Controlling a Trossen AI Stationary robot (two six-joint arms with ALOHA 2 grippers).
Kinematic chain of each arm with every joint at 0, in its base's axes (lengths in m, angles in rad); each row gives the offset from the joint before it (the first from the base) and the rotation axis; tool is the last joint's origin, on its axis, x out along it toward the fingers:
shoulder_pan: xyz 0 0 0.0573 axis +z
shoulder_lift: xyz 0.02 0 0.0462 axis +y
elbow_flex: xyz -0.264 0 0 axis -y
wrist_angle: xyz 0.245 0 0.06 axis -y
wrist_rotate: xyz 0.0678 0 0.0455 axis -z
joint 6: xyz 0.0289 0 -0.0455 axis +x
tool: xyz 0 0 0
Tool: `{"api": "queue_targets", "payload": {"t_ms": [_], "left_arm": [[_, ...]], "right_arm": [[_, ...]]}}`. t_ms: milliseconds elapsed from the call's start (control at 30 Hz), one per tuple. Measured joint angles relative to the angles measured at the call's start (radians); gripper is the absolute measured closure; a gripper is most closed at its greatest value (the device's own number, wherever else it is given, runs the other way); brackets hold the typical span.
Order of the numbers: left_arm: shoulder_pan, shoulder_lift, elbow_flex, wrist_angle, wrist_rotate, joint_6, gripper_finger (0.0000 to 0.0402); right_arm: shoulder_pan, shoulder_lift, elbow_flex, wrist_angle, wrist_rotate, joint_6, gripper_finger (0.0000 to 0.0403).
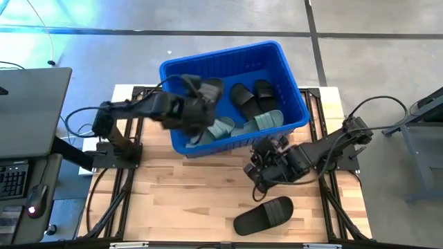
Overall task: Pick and place slides into bin
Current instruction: Put the black slide into the blue bin
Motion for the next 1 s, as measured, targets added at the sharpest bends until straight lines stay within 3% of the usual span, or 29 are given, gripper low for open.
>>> {"api": "queue_targets", "payload": {"t_ms": [100, 233, 400, 600, 733, 900, 1000], "left_arm": [[0.101, 0.0, -0.089, 0.179, 0.059, 0.217, 0.04], [0.227, 0.003, -0.221, 0.486, 0.29, 0.478, 0.0401], [0.342, 0.001, -0.329, 0.705, 0.323, 0.756, 0.0401], [0.538, 0.0, -0.378, 0.71, 0.508, 0.697, 0.0401], [0.646, 0.0, -0.436, 0.701, 0.53, 0.652, 0.0401], [0.714, 0.0, -0.521, 0.737, 0.67, 0.677, 0.0401], [0.72, 0.001, -0.577, 0.831, 0.668, 0.713, 0.0401]], "right_arm": [[0.031, 0.0, 0.0, -0.021, 0.011, 0.042, 0.0288], [0.066, 0.0, 0.0, -0.048, 0.012, 0.105, 0.0288], [0.111, 0.0, 0.0, -0.061, 0.011, 0.162, 0.0288], [0.142, 0.0, 0.0, -0.065, 0.01, 0.18, 0.0288], [0.144, 0.0, 0.0, -0.065, 0.011, 0.186, 0.0288], [0.139, 0.0, 0.0, -0.068, 0.034, 0.177, 0.0288], [0.129, 0.0, 0.0, -0.068, 0.058, 0.171, 0.0288]]}}
